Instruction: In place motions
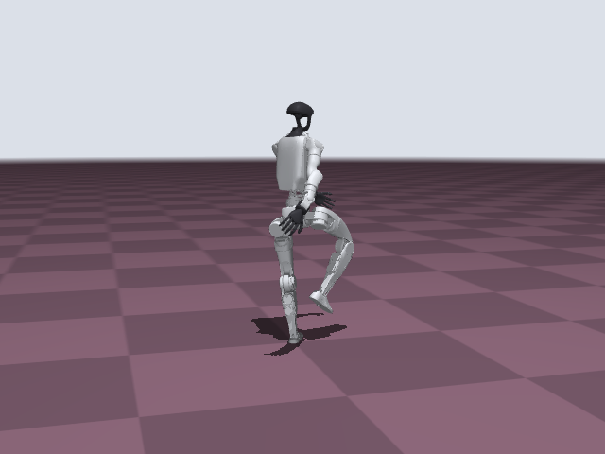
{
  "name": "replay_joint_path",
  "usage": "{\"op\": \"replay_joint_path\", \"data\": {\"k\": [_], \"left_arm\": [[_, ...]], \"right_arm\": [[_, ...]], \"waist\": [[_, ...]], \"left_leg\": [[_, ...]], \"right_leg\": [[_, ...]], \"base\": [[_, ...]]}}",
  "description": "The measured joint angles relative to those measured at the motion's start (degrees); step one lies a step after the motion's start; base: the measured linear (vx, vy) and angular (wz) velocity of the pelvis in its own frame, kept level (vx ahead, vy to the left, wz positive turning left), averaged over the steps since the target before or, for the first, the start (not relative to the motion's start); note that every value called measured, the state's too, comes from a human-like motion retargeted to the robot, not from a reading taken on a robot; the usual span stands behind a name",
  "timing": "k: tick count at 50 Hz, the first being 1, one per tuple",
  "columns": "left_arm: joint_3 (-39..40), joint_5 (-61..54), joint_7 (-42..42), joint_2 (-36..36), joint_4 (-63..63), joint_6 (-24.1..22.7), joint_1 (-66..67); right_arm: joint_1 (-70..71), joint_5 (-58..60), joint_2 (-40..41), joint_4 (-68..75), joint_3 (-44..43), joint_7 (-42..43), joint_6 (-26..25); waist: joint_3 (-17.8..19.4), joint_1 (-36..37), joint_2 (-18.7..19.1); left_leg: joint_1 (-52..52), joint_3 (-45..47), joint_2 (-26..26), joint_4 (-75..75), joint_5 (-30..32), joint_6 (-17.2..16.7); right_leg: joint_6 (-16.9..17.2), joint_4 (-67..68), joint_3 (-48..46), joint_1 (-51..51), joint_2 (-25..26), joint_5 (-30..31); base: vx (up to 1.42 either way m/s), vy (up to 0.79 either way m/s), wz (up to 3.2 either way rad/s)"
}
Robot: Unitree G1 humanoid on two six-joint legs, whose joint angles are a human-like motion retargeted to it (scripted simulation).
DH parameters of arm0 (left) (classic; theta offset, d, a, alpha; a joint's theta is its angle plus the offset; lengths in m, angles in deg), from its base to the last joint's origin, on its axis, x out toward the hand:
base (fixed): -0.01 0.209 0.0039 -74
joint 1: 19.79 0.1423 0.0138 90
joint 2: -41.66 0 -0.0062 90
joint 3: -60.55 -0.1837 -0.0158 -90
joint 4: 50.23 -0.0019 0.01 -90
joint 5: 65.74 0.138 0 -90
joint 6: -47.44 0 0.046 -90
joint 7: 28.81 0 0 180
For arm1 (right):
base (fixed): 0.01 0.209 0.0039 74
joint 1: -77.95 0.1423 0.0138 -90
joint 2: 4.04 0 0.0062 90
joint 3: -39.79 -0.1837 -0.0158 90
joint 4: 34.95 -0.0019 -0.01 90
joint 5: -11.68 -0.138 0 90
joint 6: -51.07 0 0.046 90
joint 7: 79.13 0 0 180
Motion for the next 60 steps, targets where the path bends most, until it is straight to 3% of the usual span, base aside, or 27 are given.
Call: {"op": "replay_joint_path", "data": {"k": [6, 8, 10, 12, 13, 15, 17, 18, 20, 21, 24, 28, 33, 36, 39, 42, 44, 45, 47, 48, 50, 52, 53, 57, 60], "left_arm": [[2.94, 1.01, 3.29, -3.21, -5.94, 1.24, 7.51], [3.49, 0.40, 3.54, -5.23, -11.90, 1.81, 12.40], [3.72, -0.09, 3.00, -7.06, -19.06, 2.94, 17.97], [5.95, 0.54, 2.33, -7.66, -25.84, 4.42, 22.64], [7.71, 0.86, 2.29, -7.57, -29.97, 5.55, 25.60], [12.69, 3.21, 3.27, -6.14, -37.05, 8.47, 30.29], [15.18, 1.55, 4.41, -4.19, -41.73, 11.29, 35.95], [16.00, 0.26, 5.28, -3.75, -41.94, 12.24, 37.62], [20.43, -1.72, 9.29, -2.83, -42.01, 14.84, 42.08], [22.21, -1.76, 9.66, -3.11, -42.01, 15.34, 43.79], [25.98, -0.79, 9.39, -3.22, -42.01, 14.77, 50.01], [30.05, -0.90, 7.30, -3.53, -42.01, 14.49, 55.97], [31.65, -6.52, 6.81, -4.84, -42.01, 13.88, 53.84], [29.41, -7.19, 7.02, -5.12, -41.55, 12.61, 50.17], [23.84, -6.05, 6.98, -4.93, -38.75, 11.70, 44.68], [17.81, -4.28, 4.75, -4.38, -35.43, 10.81, 39.31], [12.62, -3.40, 2.18, -3.55, -34.12, 10.99, 35.12], [9.98, -2.91, 0.84, -3.24, -33.64, 11.46, 33.02], [7.24, -2.34, 0.71, -3.70, -31.83, 13.25, 26.25], [6.30, -2.51, 2.23, -3.59, -29.88, 14.06, 21.65], [4.18, -3.70, 5.22, -4.20, -21.21, 14.88, 15.39], [1.87, -6.41, 8.79, -3.34, -10.78, 13.31, 10.38], [0.99, -7.27, 9.74, -2.14, -6.04, 12.65, 8.25], [3.92, -1.71, 4.92, -0.69, 8.03, 9.44, 4.38], [-0.13, -1.79, -0.69, 0.04, 14.62, 7.12, 3.02]], "right_arm": [[4.81, -2.73, 2.54, 0.00, 4.69, -0.52, 1.51], [8.97, -1.50, 4.69, 0.00, 7.86, -2.46, 3.46], [12.54, -0.23, 7.35, -1.25, 11.62, -3.18, 5.59], [15.68, 0.90, 9.68, -3.01, 16.61, -2.39, 7.21], [17.86, 1.98, 11.07, -4.17, 20.02, -1.75, 7.90], [23.91, 3.61, 14.89, -7.40, 25.51, -1.62, 8.07], [31.34, 3.91, 18.81, -15.60, 28.90, -6.09, 9.77], [34.39, 3.43, 19.86, -18.32, 30.06, -8.62, 10.59], [43.63, 2.81, 22.19, -26.90, 32.36, -15.81, 12.76], [46.56, 3.80, 23.36, -30.32, 32.36, -16.63, 13.61], [51.73, 4.11, 24.88, -39.59, 33.70, -17.04, 17.11], [53.41, 1.55, 24.60, -47.79, 35.80, -14.62, 21.71], [51.69, 1.17, 25.34, -50.90, 36.99, -15.08, 23.67], [47.32, 1.32, 25.08, -47.91, 38.25, -14.97, 23.55], [39.94, 4.34, 23.66, -40.33, 38.25, -14.29, 22.39], [32.19, 10.46, 21.22, -29.46, 34.86, -14.56, 19.35], [27.17, 15.20, 18.75, -21.11, 30.30, -14.95, 14.98], [24.56, 17.62, 17.27, -17.05, 27.54, -15.21, 12.00], [20.85, 22.34, 13.98, -11.10, 22.59, -15.39, 3.26], [20.31, 23.23, 12.29, -8.98, 20.48, -15.10, -0.34], [18.70, 21.44, 8.34, -4.29, 17.08, -12.20, -2.13], [16.80, 18.72, 3.84, -0.61, 13.62, -10.02, -1.65], [14.98, 16.84, 2.58, -0.15, 12.64, -9.91, -1.94], [7.28, 11.09, 0.19, 0.00, 8.45, -6.38, -2.47], [2.39, 6.35, 0.76, 0.00, 4.05, -3.19, -0.98]], "waist": [[-2.63, 4.68, -1.51], [-3.92, 6.94, -1.65], [-5.29, 7.94, -2.17], [-6.07, 9.47, -3.38], [-7.49, 11.07, -4.85], [-11.00, 14.11, -7.55], [-6.85, 22.97, -10.20], [-4.48, 23.43, -10.18], [3.77, 26.21, -10.69], [6.10, 27.47, -11.10], [8.72, 32.09, -12.98], [6.28, 37.26, -15.28], [3.25, 34.25, -14.24], [-0.15, 30.67, -12.93], [-3.68, 26.43, -11.88], [-6.04, 22.77, -11.16], [-6.94, 21.17, -9.83], [-7.74, 19.54, -8.93], [-8.33, 15.38, -5.11], [-6.62, 15.02, -4.03], [-0.86, 11.09, -3.55], [2.88, 7.71, -2.73], [4.21, 4.55, -1.86], [3.22, -2.98, 1.28], [1.84, -2.48, 1.96]], "left_leg": [[3.89, 6.39, -0.80, -0.63, -1.85, -1.02], [4.85, 8.64, -1.21, 0.97, -3.38, -1.13], [4.87, 9.16, -2.43, 4.24, -4.55, -0.58], [4.12, 11.45, -2.94, 10.34, -3.87, 0.17], [1.93, 14.20, -3.07, 16.44, -1.24, 1.07], [-11.17, 19.11, 2.27, 39.69, 7.29, 3.15], [-23.43, 16.68, 7.33, 58.78, 11.09, 6.41], [-26.82, 14.39, 8.17, 64.58, 8.35, 6.65], [-33.79, 12.77, 16.99, 80.15, 3.25, 6.74], [-37.17, 11.81, 18.75, 84.83, 1.39, 6.75], [-46.13, 10.61, 19.53, 93.16, -2.02, 6.77], [-51.64, 13.84, 18.76, 94.15, -2.82, 6.73], [-48.85, 14.09, 18.31, 91.93, -3.94, 6.67], [-42.12, 14.02, 15.91, 84.97, -3.42, 5.15], [-28.44, 13.62, 8.41, 66.72, -1.16, 1.67], [-11.81, 10.38, -2.51, 38.39, 2.65, -1.26], [0.63, 12.88, -6.99, 18.07, -3.63, -1.77], [6.09, 18.38, -7.16, 11.00, -6.49, -0.48], [6.95, 16.55, -4.83, 3.67, -3.96, 0.48], [4.70, 14.13, -2.85, 3.93, -2.98, -0.21], [4.23, 7.74, -2.59, 4.26, -2.32, 0.08], [4.36, 10.77, -2.14, 4.47, -2.20, 1.44], [4.15, 9.37, -1.23, 4.44, -1.87, 1.66], [0.44, 4.87, 2.15, 4.10, 0.09, 0.92], [-0.60, 3.38, 3.35, 4.54, 0.41, 0.46]], "right_leg": [[2.85, -21.77, 2.60, 20.72, 5.78, 1.90], [4.05, -38.45, 4.44, 33.01, 10.06, 4.40], [6.65, -59.61, 5.94, 46.65, 13.25, 11.02], [7.38, -72.42, 2.32, 55.62, 13.20, -5.50], [5.18, -77.26, -6.48, 59.11, 9.94, -7.84], [5.42, -80.90, -7.64, 56.94, 5.90, -8.93], [5.78, -78.94, 4.46, 54.35, 5.85, -7.73], [5.73, -78.56, 4.97, 54.81, 5.98, -7.46], [3.13, -78.49, 4.82, 57.39, 7.38, -6.86], [2.90, -78.46, 6.67, 58.05, 7.32, -6.64], [2.90, -78.24, 11.05, 58.28, 5.47, -5.83], [3.43, -78.64, 12.35, 55.95, 2.05, -5.01], [4.52, -80.65, 11.40, 55.62, 2.98, -4.53], [5.40, -82.27, 8.79, 55.85, 3.78, -4.41], [6.11, -83.13, 4.15, 56.97, 4.20, -5.38], [5.95, -81.19, 0.97, 58.13, 4.85, -7.48], [5.00, -77.57, -0.88, 58.56, 6.38, -7.89], [4.73, -75.23, -3.10, 58.52, 6.94, -7.03], [3.36, -62.90, -8.33, 52.28, 6.03, 3.19], [1.68, -52.07, -6.15, 45.47, 4.44, 9.54], [2.65, -32.97, 5.00, 33.03, 7.72, 13.14], [-2.11, -14.47, 1.44, 24.22, -0.23, 6.09], [-1.54, -7.61, 1.46, 19.52, -1.52, 4.82], [1.24, 5.83, 2.25, 2.12, 0.24, 1.63], [0.28, 7.19, -0.12, -1.97, -0.92, -0.19]], "base": [[0.17, -0.05, -0.80], [0.36, -0.05, -0.66], [0.46, -0.13, -0.13], [0.48, -0.20, -0.46], [0.41, -0.10, -0.91], [0.17, -0.03, -1.23], [-0.12, -0.01, -2.04], [-0.24, -0.05, -1.22], [-0.38, -0.14, -1.05], [-0.31, -0.18, -1.16], [0.02, -0.05, -0.93], [0.14, 0.10, -0.55], [-0.02, 0.09, 0.52], [0.03, 0.09, 0.94], [0.04, 0.02, 1.14], [0.05, 0.09, 0.82], [0.11, 0.09, 0.72], [0.02, 0.20, 1.16], [-0.36, 0.32, 0.77], [-0.70, 0.28, 0.37], [-0.70, 0.27, 0.80], [-0.41, 0.29, 1.02], [-0.24, 0.20, 1.38], [-0.06, 0.03, 0.90], [0.04, -0.07, 0.30]]}}
